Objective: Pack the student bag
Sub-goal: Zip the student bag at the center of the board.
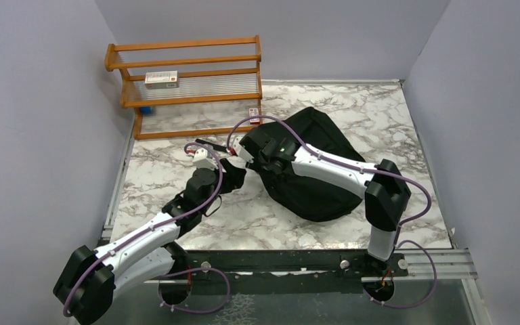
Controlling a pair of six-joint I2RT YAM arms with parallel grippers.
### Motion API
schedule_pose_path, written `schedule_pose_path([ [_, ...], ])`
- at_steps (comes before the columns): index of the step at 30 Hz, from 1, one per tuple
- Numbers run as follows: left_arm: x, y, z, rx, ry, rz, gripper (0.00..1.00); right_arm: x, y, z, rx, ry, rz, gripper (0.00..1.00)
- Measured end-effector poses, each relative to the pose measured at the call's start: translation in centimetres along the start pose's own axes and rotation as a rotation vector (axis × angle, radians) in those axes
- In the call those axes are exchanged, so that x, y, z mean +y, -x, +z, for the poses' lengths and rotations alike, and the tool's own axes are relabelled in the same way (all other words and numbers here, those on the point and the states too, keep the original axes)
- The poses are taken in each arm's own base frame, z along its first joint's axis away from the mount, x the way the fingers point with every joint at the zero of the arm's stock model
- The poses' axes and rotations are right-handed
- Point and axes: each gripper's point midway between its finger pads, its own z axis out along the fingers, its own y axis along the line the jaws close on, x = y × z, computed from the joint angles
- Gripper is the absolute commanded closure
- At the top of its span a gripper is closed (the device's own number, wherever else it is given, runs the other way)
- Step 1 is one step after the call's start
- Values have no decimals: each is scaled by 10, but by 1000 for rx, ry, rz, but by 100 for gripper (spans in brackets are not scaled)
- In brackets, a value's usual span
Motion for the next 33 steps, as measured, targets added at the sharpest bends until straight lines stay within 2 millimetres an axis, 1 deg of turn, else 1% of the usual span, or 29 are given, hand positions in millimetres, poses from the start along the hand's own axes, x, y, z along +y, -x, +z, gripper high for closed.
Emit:
schedule_pose_path([
  [5, 1, 1, 0, -2, 2, -1, 36, -4, -7, 7, 49, -44, -27, 75],
  [7, 1, 1, 0, -2, 2, -1, 36, -6, -9, 9, 59, -59, -30, 81],
  [13, 3, -1, 0, 0, 6, 0, 35, -8, -7, 8, 52, -73, -9, 98],
  [14, 3, 0, 0, 0, 6, 0, 35, -8, -6, 8, 46, -73, 0, 99],
  [17, 3, 0, 0, 0, 6, 4, 33, -9, 0, 5, 14, -72, 43, 100],
  [21, 3, 0, 0, -1, 5, 19, 32, -12, 8, -8, -49, -83, 136, 100],
  [24, 2, 2, 1, -9, -2, 39, 30, -16, 13, -16, -99, -86, 226, 100],
  [27, -1, 6, 2, -24, -20, 65, 28, -19, 13, -21, -144, -61, 333, 99],
  [30, -9, 11, 3, -43, -63, 104, 25, -30, 9, -24, -197, -14, 483, 99],
  [33, -21, 13, 7, -55, -130, 177, 23, -48, 0, -26, -262, 44, 659, 100],
])
